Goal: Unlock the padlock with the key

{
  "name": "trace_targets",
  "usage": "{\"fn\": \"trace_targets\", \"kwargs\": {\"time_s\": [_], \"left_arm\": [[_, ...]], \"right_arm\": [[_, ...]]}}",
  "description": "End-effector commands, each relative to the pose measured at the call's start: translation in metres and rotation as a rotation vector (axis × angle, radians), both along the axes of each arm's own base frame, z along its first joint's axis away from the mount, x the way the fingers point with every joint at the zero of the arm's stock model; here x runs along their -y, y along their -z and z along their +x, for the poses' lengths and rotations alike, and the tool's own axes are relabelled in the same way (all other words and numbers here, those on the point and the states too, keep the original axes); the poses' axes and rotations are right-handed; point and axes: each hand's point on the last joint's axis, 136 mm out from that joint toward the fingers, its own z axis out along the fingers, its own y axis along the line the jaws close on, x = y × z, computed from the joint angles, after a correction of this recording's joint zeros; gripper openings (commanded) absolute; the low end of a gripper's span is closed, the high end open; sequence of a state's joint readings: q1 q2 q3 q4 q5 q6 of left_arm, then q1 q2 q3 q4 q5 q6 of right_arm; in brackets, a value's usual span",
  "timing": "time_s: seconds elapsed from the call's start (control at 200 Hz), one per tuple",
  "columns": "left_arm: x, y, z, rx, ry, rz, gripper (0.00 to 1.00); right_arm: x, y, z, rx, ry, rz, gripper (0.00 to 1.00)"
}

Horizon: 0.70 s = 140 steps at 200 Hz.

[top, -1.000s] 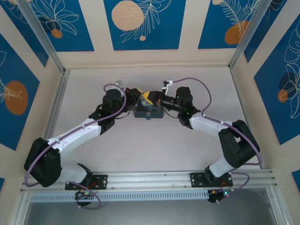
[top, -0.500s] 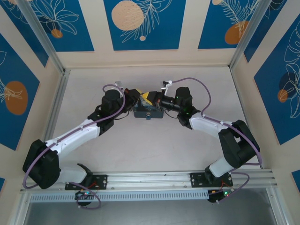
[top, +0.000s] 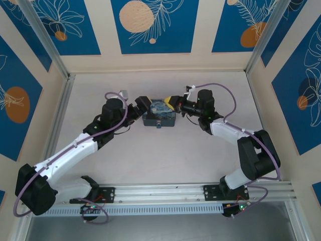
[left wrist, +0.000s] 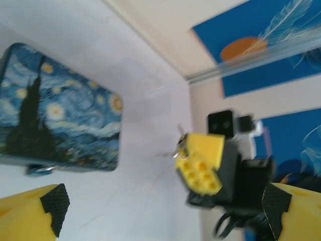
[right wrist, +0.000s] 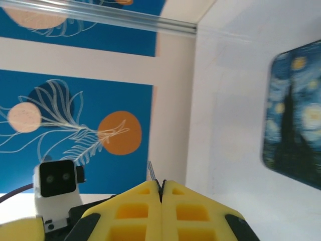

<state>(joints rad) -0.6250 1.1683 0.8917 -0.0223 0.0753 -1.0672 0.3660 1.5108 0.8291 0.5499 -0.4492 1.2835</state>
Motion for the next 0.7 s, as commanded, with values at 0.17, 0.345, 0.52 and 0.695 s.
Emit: {"fn": "trace_targets", "kwargs": {"time_s": [0.17,0.345,0.52,0.695], "left_arm": [[0.001,0.090,-0.035,-0.062,0.336,0.428,1.00],[0.012,0.134,-0.030,-0.079,0.408,0.471,0.99],[0.032,0.161,-0.021,-0.030,0.456,0.487,0.99],[0.040,0.180,-0.005,0.018,0.455,0.523,0.97]], "right_arm": [[0.023,0.022,0.009,-0.056,-0.045,-0.097,0.00],[0.026,0.040,0.015,-0.103,-0.040,-0.101,0.00],[0.025,0.056,0.016,-0.138,-0.039,-0.097,0.00],[0.021,0.071,0.019,-0.168,-0.037,-0.087,0.00]]}}
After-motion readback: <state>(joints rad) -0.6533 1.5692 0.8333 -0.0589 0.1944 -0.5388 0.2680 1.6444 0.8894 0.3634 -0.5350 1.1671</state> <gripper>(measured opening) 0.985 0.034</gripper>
